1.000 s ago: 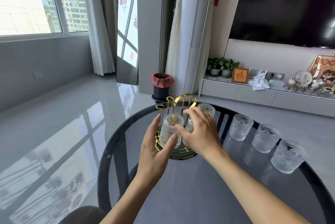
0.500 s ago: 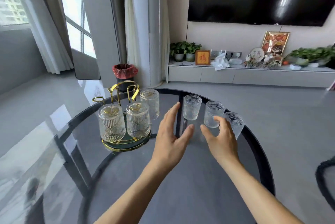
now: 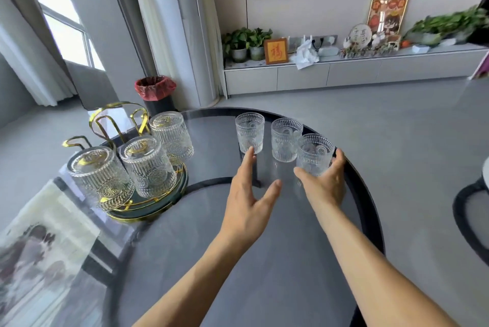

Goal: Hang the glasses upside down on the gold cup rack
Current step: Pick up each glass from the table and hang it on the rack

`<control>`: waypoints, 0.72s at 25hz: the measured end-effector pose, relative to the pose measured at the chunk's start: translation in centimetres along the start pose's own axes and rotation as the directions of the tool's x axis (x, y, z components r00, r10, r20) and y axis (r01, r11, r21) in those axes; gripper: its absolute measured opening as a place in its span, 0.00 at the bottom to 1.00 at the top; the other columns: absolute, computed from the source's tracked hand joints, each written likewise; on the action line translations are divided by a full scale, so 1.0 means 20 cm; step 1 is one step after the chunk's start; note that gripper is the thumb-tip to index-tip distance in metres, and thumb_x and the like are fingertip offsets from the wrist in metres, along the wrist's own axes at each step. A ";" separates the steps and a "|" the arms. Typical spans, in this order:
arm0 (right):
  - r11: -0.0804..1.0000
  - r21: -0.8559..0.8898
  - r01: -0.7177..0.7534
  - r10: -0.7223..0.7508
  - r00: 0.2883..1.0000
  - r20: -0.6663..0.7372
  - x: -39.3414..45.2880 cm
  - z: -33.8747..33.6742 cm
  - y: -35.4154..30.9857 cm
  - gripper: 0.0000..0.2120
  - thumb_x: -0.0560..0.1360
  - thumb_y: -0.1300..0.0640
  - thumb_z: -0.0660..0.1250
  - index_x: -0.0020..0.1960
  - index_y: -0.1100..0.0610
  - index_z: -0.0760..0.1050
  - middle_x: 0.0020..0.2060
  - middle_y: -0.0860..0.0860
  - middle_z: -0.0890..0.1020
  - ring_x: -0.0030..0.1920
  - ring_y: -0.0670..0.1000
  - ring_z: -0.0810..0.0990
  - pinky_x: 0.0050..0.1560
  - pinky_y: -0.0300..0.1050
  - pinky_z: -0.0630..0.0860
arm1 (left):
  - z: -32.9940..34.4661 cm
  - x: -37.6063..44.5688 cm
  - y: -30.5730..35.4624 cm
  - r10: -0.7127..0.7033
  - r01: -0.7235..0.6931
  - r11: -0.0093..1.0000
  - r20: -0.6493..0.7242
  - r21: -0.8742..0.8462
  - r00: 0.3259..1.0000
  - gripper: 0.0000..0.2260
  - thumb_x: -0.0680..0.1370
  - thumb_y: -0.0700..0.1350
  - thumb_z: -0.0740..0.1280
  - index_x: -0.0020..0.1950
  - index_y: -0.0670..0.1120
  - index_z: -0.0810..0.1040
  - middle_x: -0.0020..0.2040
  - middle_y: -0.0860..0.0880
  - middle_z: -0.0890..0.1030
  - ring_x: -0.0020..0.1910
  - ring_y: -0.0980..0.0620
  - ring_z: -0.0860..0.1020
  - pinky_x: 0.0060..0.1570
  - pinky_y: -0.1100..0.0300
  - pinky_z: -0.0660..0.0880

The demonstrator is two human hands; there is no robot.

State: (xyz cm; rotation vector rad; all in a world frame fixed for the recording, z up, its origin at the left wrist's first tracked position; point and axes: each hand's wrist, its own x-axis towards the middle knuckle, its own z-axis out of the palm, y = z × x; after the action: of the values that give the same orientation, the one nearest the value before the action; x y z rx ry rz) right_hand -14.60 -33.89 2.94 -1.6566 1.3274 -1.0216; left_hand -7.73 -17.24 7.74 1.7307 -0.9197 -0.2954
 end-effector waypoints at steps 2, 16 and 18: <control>0.997 0.068 -0.035 0.033 0.999 0.028 0.04 0.03 0.00 0.45 0.65 0.51 0.76 0.76 0.51 0.57 0.72 0.54 0.72 0.68 0.58 0.73 0.68 0.60 0.66 | 0.02 -0.01 -0.03 -0.029 0.030 0.999 0.021 -0.021 0.999 0.34 0.78 0.51 0.70 0.79 0.58 0.56 0.77 0.59 0.65 0.71 0.70 0.62 0.65 0.73 0.58; 0.875 0.355 0.330 -0.442 0.845 0.302 -0.63 0.02 -0.33 0.38 0.59 0.46 0.76 0.65 0.34 0.64 0.63 0.29 0.72 0.64 0.33 0.72 0.58 0.33 0.72 | -0.28 -0.05 0.21 0.091 -0.084 0.994 -0.093 0.076 0.991 0.39 0.70 0.55 0.77 0.77 0.54 0.63 0.63 0.55 0.73 0.64 0.58 0.71 0.61 0.63 0.67; 0.850 0.389 0.356 -0.487 0.812 0.323 -0.69 0.03 -0.38 0.41 0.60 0.47 0.78 0.70 0.44 0.66 0.66 0.40 0.74 0.68 0.39 0.71 0.64 0.41 0.70 | -0.40 -0.08 0.24 0.126 -0.114 0.985 -0.090 0.132 0.988 0.36 0.71 0.58 0.75 0.76 0.55 0.64 0.59 0.54 0.72 0.61 0.56 0.72 0.58 0.64 0.67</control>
State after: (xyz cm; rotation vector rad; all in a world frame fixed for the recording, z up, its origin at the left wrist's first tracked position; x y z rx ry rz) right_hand -13.12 -19.05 8.01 -1.8302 0.4870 -0.9945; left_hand -6.00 -10.85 14.63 1.7803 -0.9837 -0.0732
